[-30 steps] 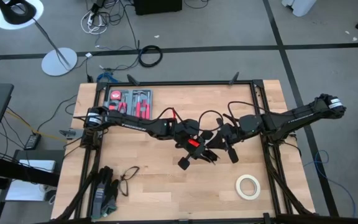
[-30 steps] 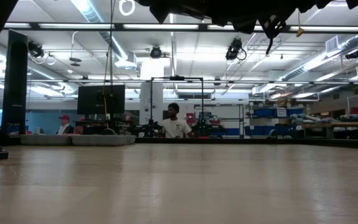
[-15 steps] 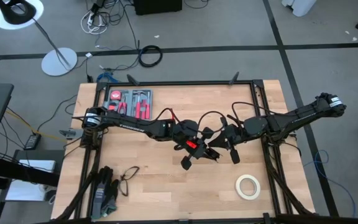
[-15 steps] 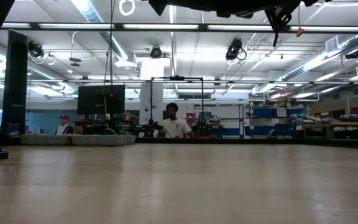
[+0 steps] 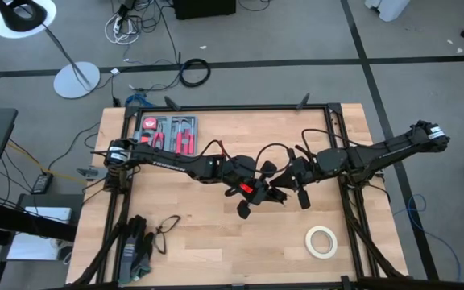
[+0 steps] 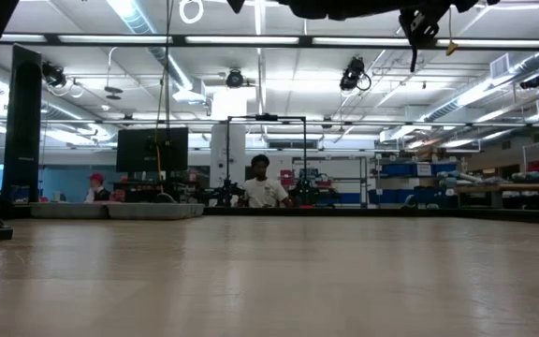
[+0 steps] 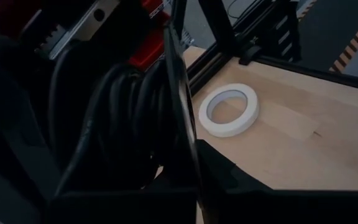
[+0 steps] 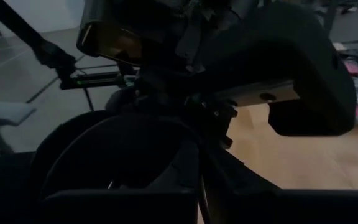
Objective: Coil cords
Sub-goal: Coil the black wire onto the spool
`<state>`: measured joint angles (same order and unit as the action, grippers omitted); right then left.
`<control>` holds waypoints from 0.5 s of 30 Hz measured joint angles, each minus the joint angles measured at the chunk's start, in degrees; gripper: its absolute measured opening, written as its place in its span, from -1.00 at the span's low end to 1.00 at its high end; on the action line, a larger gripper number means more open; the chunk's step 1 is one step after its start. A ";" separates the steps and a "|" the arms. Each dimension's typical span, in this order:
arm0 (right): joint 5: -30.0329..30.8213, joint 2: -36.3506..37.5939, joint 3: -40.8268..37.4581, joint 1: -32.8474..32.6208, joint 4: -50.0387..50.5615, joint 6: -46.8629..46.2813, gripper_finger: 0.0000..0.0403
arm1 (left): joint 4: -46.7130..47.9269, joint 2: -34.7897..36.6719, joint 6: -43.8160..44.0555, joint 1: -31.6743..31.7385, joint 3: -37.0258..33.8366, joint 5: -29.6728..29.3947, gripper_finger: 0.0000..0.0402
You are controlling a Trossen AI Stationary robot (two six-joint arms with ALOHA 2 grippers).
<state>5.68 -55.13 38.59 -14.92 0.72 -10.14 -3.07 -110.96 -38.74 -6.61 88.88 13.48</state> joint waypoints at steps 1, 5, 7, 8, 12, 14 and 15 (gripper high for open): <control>0.57 0.00 0.00 0.00 0.21 -0.75 -0.97 | -0.06 0.00 0.00 -0.05 0.00 -0.30 -1.00; 2.90 0.96 -0.01 -0.28 1.54 0.65 -0.97 | -0.21 0.00 -0.05 -0.05 0.02 -0.86 -1.00; 3.15 1.85 -0.14 -0.31 0.56 1.58 -0.97 | 0.06 0.00 -0.02 -0.12 0.14 -0.84 -1.00; 3.24 2.51 -0.24 -0.35 0.02 2.53 -0.97 | 0.28 0.00 -0.02 -0.16 0.22 -0.82 -1.00; -0.24 5.13 -0.35 0.31 -1.42 2.14 -0.97 | -0.15 0.39 -0.10 -0.44 0.56 -1.22 -1.00; -1.10 5.81 -0.35 1.18 -0.72 1.48 -0.97 | -0.44 0.42 -0.11 -0.46 0.59 -1.46 -1.00; -2.14 6.14 -0.35 1.49 0.01 1.43 -0.97 | -0.52 0.41 -0.11 -0.48 0.54 -1.59 -1.00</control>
<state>3.54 -49.00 38.24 -13.43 0.72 -8.71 -3.59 -110.54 -38.85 -7.09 89.42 11.90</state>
